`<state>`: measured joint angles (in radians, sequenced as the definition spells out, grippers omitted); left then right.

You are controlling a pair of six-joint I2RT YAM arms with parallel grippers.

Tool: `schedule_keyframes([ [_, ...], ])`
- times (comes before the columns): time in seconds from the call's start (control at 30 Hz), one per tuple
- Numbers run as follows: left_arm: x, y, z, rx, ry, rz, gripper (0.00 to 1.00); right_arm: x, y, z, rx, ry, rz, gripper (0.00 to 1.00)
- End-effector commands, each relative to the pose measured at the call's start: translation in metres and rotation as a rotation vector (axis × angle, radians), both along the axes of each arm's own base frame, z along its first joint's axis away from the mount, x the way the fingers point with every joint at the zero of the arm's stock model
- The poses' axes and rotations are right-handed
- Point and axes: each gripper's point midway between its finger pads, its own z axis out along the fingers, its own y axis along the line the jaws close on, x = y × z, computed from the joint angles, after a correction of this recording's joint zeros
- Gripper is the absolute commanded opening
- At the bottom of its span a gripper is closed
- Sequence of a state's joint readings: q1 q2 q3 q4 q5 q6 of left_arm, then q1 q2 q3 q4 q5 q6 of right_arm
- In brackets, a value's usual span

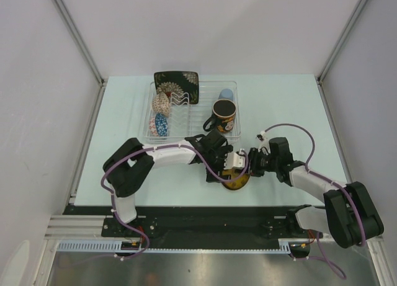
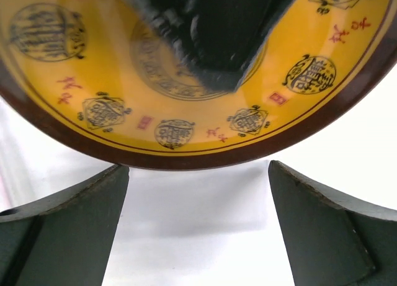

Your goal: Load the mixed dishes into the dish rack

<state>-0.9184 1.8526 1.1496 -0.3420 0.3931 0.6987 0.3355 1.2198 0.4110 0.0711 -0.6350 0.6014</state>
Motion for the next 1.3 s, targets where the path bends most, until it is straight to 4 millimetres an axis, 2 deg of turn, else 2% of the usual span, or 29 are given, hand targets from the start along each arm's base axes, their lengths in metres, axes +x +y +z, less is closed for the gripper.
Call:
schedule_keyframes([
  [0.0,0.017,-0.011,0.029,-0.051,-0.023,0.039,0.99,0.015,0.006,0.029,0.042,-0.101,0.020,0.16],
  [0.1,0.028,-0.003,0.048,-0.053,-0.011,0.099,0.99,0.017,0.004,0.034,0.025,-0.137,0.022,0.06],
  [0.13,0.038,0.000,0.059,-0.066,-0.011,0.131,0.98,0.017,0.004,0.040,0.025,-0.161,0.025,0.04],
  [0.2,0.043,0.008,0.083,-0.093,0.012,0.196,0.98,0.018,0.002,0.047,0.006,-0.216,0.032,0.00],
  [0.23,0.058,0.013,0.102,-0.129,0.006,0.246,0.97,0.017,0.004,0.056,0.006,-0.256,0.040,0.00],
  [0.3,0.065,0.023,0.133,-0.179,0.032,0.323,0.97,0.021,0.004,0.070,-0.010,-0.317,0.039,0.00],
  [0.33,0.080,0.031,0.153,-0.213,0.017,0.368,0.97,0.017,0.006,0.073,-0.023,-0.331,0.063,0.00],
  [0.37,0.081,0.039,0.163,-0.218,0.032,0.392,0.97,0.020,0.008,0.090,-0.016,-0.383,0.068,0.00],
  [0.4,0.083,0.046,0.183,-0.253,0.021,0.423,0.97,0.020,0.009,0.095,-0.030,-0.406,0.068,0.00],
  [0.43,0.095,0.056,0.203,-0.286,0.005,0.463,0.98,0.020,0.010,0.100,-0.042,-0.436,0.078,0.00],
  [0.5,0.098,0.071,0.228,-0.333,0.041,0.525,0.98,0.026,0.009,0.117,-0.059,-0.477,0.064,0.00],
  [0.53,0.110,0.089,0.256,-0.387,0.016,0.572,0.98,0.027,0.010,0.123,-0.066,-0.494,0.068,0.00],
  [0.6,0.112,0.106,0.277,-0.430,0.063,0.634,0.99,0.036,0.010,0.141,-0.104,-0.557,0.070,0.00],
  [0.63,0.120,0.126,0.298,-0.471,0.034,0.675,0.99,0.038,0.012,0.146,-0.113,-0.576,0.079,0.00],
  [0.7,0.121,0.146,0.307,-0.482,0.029,0.725,0.99,0.049,0.018,0.155,-0.151,-0.624,0.097,0.00],
  [0.77,0.119,0.171,0.318,-0.514,0.017,0.771,0.99,0.064,0.027,0.189,-0.146,-0.712,0.091,0.00],
  [0.8,0.118,0.178,0.320,-0.528,0.022,0.794,0.99,0.070,0.040,0.191,-0.150,-0.730,0.121,0.00],
  [0.83,0.118,0.191,0.316,-0.538,0.041,0.826,1.00,0.079,0.048,0.223,-0.125,-0.798,0.113,0.00],
  [0.87,0.113,0.197,0.326,-0.570,0.021,0.837,1.00,0.086,0.057,0.232,-0.130,-0.829,0.117,0.00],
  [0.9,0.115,0.210,0.319,-0.574,0.028,0.877,1.00,0.091,0.073,0.227,-0.167,-0.860,0.169,0.00],
  [0.93,0.111,0.211,0.323,-0.605,0.043,0.866,0.99,0.098,0.086,0.254,-0.164,-0.935,0.176,0.00],
  [0.97,0.108,0.216,0.329,-0.637,0.041,0.874,1.00,0.108,0.091,0.257,-0.224,-0.981,0.175,0.00],
  [1.0,0.110,0.226,0.324,-0.645,0.056,0.908,1.00,0.105,0.110,0.263,-0.292,-1.100,0.253,0.00],
  [1.03,0.109,0.229,0.322,-0.655,0.075,0.913,1.00,0.116,0.123,0.251,-0.371,-1.146,0.296,0.00],
  [1.07,0.106,0.230,0.320,-0.659,0.096,0.906,1.00,0.126,0.131,0.269,-0.415,-1.246,0.281,0.00],
  [1.1,0.105,0.231,0.312,-0.650,0.112,0.912,1.00,0.125,0.144,0.271,-0.488,-1.377,0.363,0.00],
  [1.13,0.108,0.241,0.310,-0.654,0.105,0.937,0.99,0.131,0.153,0.266,-0.522,-1.424,0.388,0.00],
  [1.17,0.107,0.243,0.309,-0.664,0.112,0.935,1.00,0.138,0.160,0.277,-0.537,-1.501,0.367,0.00],
  [1.27,0.106,0.253,0.300,-0.683,0.110,0.960,0.99,0.150,0.173,0.274,-0.639,-1.662,0.461,0.00],
])
